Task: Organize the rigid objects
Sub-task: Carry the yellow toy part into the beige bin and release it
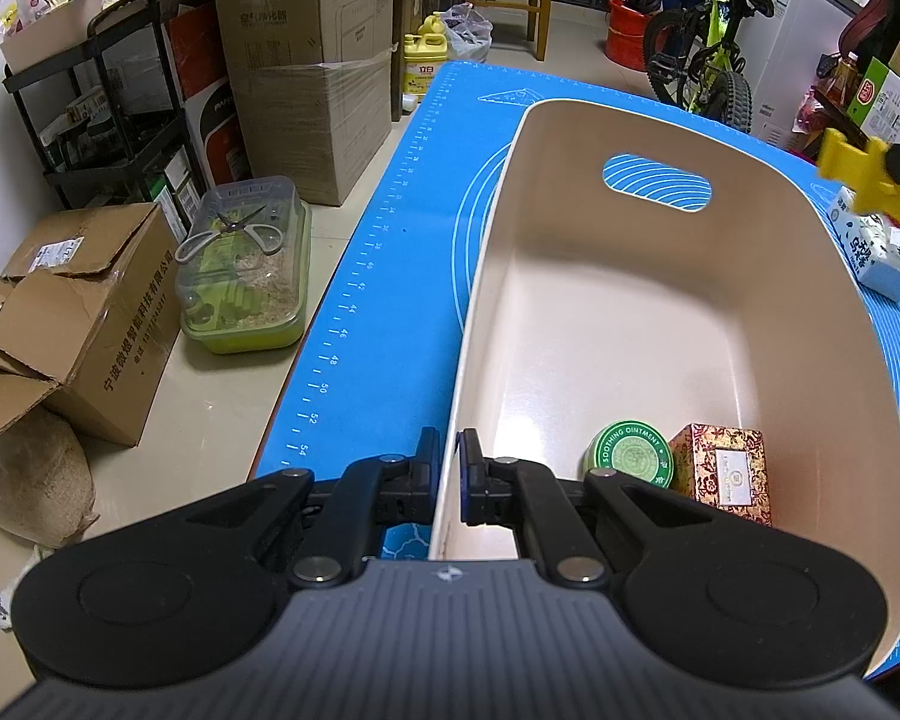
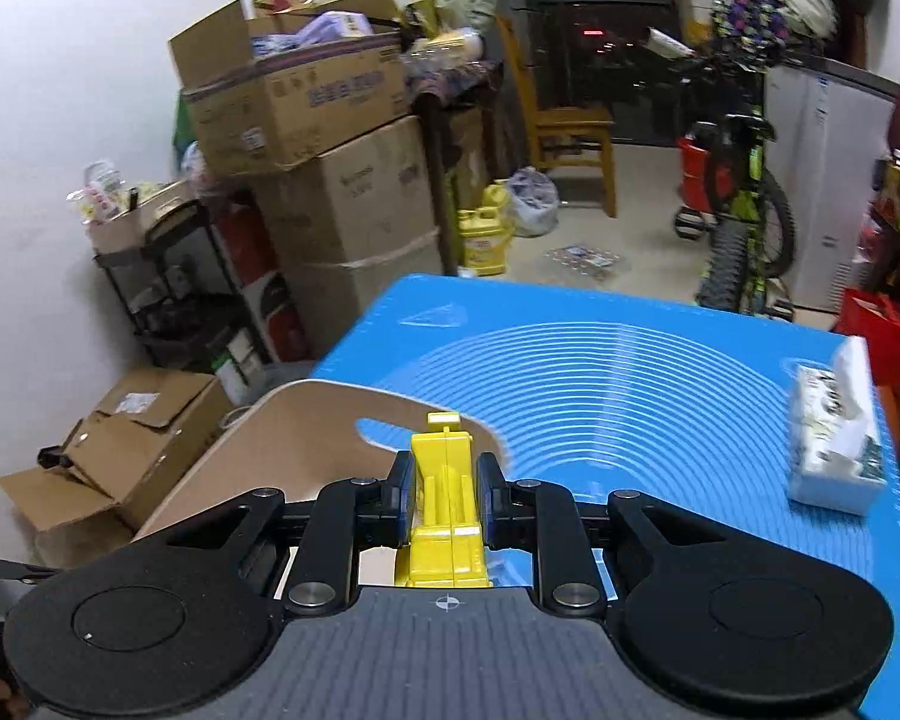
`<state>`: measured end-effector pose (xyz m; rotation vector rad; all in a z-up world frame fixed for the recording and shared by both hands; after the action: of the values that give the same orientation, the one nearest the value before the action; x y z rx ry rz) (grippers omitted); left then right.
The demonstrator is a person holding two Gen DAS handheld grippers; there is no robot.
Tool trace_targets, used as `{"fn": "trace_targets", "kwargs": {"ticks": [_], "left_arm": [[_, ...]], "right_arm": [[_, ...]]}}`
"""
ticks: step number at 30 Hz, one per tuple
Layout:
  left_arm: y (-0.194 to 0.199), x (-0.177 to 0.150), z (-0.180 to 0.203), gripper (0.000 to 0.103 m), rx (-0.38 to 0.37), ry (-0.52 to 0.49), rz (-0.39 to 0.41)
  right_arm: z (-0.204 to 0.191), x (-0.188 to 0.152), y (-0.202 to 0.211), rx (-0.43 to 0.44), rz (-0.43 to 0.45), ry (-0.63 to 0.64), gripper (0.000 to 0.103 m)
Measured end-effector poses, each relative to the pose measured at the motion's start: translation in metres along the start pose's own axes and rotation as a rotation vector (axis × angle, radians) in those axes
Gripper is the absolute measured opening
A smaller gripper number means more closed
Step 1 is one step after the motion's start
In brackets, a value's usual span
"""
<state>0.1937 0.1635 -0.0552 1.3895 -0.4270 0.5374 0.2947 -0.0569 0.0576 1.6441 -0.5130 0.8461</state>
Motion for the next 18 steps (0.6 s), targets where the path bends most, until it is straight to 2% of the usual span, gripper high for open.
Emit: {"fn": "trace_targets", "kwargs": {"ticks": [5, 11, 18], "left_arm": [[0.001, 0.002, 0.0, 0.008, -0.005, 0.006, -0.002], [0.001, 0.003, -0.001, 0.008, -0.006, 0.006, -0.003], [0.002, 0.003, -0.001, 0.008, -0.006, 0.007, -0.003]], "right_arm": [[-0.03, -0.009, -0.015, 0.027, -0.021, 0.009, 0.03], [-0.065, -0.037, -0.037, 0.027, -0.075, 0.052, 0.03], [-0.087, -0.073, -0.06, 0.003, -0.153, 0.105, 0.03]]}}
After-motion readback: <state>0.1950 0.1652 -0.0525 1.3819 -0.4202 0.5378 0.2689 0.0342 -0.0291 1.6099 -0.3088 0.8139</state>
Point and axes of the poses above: each gripper's, at about its wrist camera, not at the fingertips, and y roughly against the way its jaws point, z to its right, x to its top, the point moved 6 cm from there along -y, roughly the way its jaws point, and after that the axes turned 7 degrees about -x, right-handed, at the moved point
